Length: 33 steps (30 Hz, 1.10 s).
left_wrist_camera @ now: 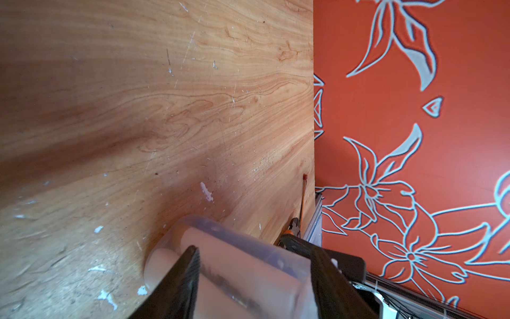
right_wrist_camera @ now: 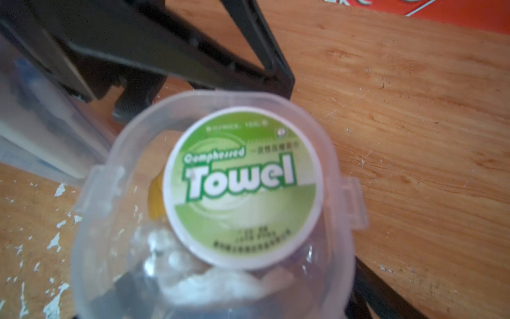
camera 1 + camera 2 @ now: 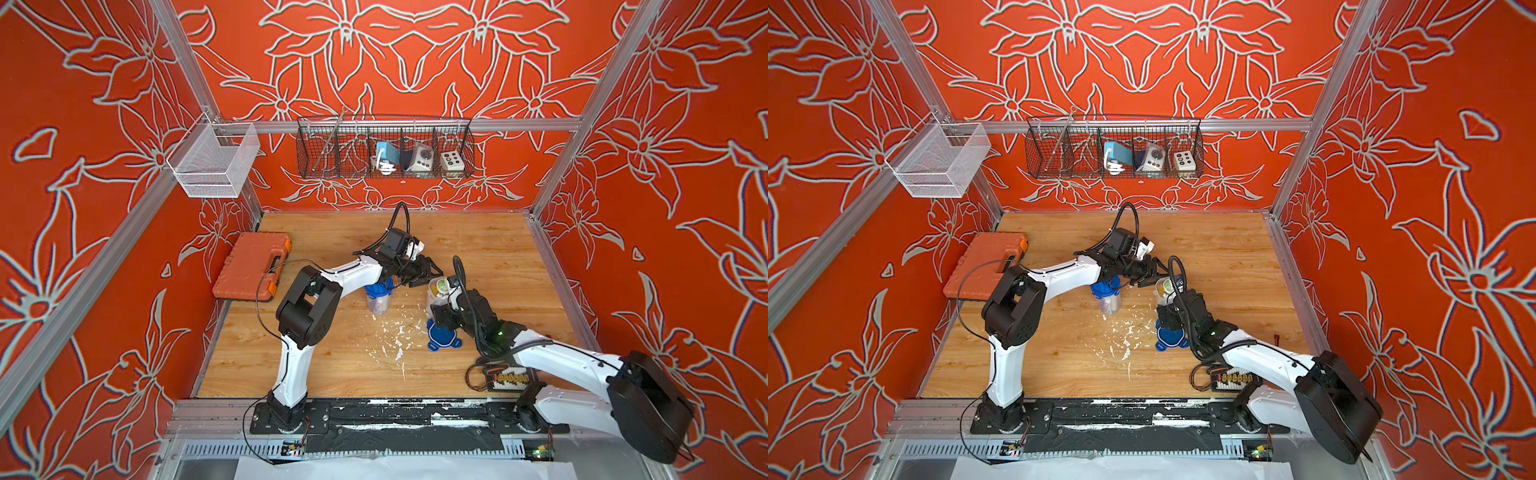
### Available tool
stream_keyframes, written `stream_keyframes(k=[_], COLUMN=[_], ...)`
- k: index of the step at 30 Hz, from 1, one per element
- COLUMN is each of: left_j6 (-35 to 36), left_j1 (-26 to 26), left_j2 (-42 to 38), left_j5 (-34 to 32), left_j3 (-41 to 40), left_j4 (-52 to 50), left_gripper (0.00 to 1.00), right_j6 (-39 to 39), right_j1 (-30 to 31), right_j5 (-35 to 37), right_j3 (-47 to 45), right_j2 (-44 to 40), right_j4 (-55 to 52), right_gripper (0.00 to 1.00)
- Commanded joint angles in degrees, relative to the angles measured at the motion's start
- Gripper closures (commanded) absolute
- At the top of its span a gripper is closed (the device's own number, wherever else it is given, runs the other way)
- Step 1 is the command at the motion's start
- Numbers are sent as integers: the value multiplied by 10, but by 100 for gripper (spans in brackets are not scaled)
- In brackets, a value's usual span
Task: Take out toiletry kits
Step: Place the container at the center of the board.
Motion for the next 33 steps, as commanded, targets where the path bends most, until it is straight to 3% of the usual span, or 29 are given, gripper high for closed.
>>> stream_keyframes(k=[1, 9, 19, 28, 33], left_j6=[-3, -3, -11, 17, 24], left_j1=[-5, -9, -22, -28, -28], left_j2=[2, -1, -11, -12, -1], left_j5=[9, 13, 18, -25, -53], left_j3=[-13, -27, -38, -9, 7], left_j4=[-3, 2, 10, -24, -38], left_gripper=[41, 41, 41, 38, 39], right_j6=[-13, -26, -37, -7, 32], right_j1=[1, 1, 1, 1, -1], right_j5=[29, 20, 0, 5, 33], right_j3=[17, 20, 23, 45, 114], right_j2=[13, 28, -15, -80, -70], right_j4=[43, 55, -19, -166, -313], right_gripper=[3, 5, 23, 25, 26])
